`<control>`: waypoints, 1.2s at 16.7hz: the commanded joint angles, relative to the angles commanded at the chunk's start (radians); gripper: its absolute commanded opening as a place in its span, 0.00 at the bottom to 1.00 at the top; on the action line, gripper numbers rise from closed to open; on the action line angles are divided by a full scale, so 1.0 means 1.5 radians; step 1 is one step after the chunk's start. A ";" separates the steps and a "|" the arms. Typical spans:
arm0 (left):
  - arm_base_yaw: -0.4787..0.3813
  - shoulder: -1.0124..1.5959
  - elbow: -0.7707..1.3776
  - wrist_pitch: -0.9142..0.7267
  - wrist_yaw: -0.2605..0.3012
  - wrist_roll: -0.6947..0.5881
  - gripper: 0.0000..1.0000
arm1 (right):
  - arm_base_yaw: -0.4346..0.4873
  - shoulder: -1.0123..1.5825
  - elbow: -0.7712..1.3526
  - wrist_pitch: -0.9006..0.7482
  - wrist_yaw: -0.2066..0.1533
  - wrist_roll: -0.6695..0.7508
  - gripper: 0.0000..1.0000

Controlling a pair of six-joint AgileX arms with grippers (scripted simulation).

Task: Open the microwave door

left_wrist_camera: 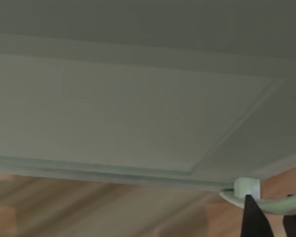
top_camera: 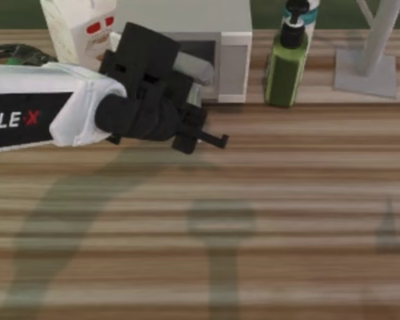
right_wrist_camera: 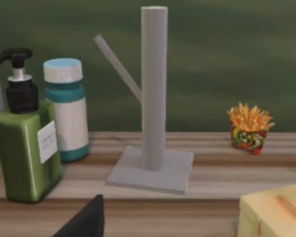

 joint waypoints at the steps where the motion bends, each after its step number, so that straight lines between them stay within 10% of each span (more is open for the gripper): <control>1: 0.000 0.000 0.000 0.000 0.000 0.000 0.00 | 0.000 0.000 0.000 0.000 0.000 0.000 1.00; 20: 0.011 -0.012 -0.015 0.002 0.024 0.028 0.00 | 0.000 0.000 0.000 0.000 0.000 0.000 1.00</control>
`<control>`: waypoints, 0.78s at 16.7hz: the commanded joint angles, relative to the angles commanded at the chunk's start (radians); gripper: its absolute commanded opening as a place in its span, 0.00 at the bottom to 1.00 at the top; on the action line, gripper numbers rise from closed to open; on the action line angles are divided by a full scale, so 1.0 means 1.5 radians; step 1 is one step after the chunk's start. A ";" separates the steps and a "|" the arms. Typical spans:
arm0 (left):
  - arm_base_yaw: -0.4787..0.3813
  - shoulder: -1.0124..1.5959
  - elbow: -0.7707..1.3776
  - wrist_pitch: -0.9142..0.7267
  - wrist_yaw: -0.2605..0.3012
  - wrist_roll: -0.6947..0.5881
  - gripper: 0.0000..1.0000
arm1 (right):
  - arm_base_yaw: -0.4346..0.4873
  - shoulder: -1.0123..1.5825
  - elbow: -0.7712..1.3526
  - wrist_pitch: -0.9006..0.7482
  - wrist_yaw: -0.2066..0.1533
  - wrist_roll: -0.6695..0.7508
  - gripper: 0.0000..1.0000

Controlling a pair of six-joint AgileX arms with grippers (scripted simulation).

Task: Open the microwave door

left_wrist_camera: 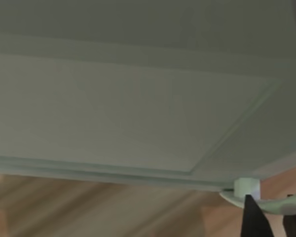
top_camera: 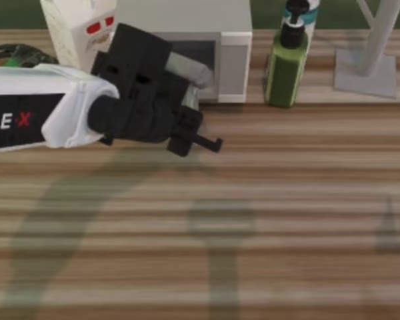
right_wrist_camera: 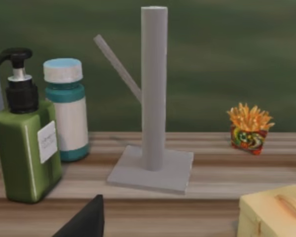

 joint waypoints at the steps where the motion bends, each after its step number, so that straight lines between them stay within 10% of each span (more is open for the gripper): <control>1: 0.000 0.000 0.000 0.000 0.000 0.000 0.00 | 0.000 0.000 0.000 0.000 0.000 0.000 1.00; 13: -0.006 0.001 0.001 -0.001 0.006 -0.004 0.00 | 0.000 0.000 0.000 0.000 0.000 0.000 1.00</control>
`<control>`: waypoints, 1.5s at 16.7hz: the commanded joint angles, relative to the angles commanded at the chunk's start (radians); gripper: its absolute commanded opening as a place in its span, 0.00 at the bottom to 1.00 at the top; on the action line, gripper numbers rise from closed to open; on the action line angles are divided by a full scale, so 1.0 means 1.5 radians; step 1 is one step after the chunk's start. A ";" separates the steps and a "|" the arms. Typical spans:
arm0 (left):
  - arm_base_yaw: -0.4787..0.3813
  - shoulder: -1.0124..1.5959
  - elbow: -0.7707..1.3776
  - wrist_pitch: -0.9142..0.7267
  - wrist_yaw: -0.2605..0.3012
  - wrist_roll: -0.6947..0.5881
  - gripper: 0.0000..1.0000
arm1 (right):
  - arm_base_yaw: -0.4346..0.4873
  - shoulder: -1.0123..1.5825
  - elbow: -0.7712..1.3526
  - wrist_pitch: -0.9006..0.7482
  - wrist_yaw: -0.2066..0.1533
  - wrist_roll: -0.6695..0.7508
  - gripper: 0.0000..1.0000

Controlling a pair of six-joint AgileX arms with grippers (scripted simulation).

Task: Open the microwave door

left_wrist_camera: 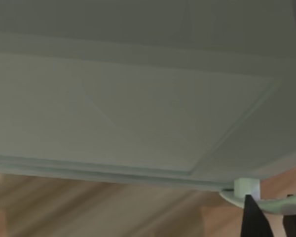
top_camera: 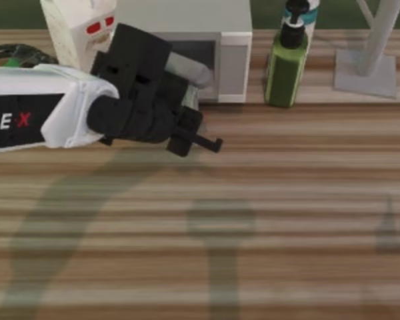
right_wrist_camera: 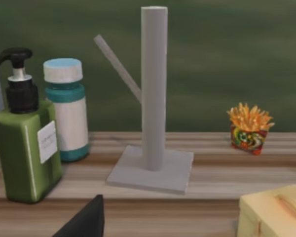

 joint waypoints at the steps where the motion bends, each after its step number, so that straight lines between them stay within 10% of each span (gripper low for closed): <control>1: 0.001 0.000 -0.001 0.000 0.001 0.002 0.00 | 0.000 0.000 0.000 0.000 0.000 0.000 1.00; 25: 0.018 -0.013 -0.015 0.001 0.020 0.034 0.00 | 0.000 0.000 0.000 0.000 0.000 0.000 1.00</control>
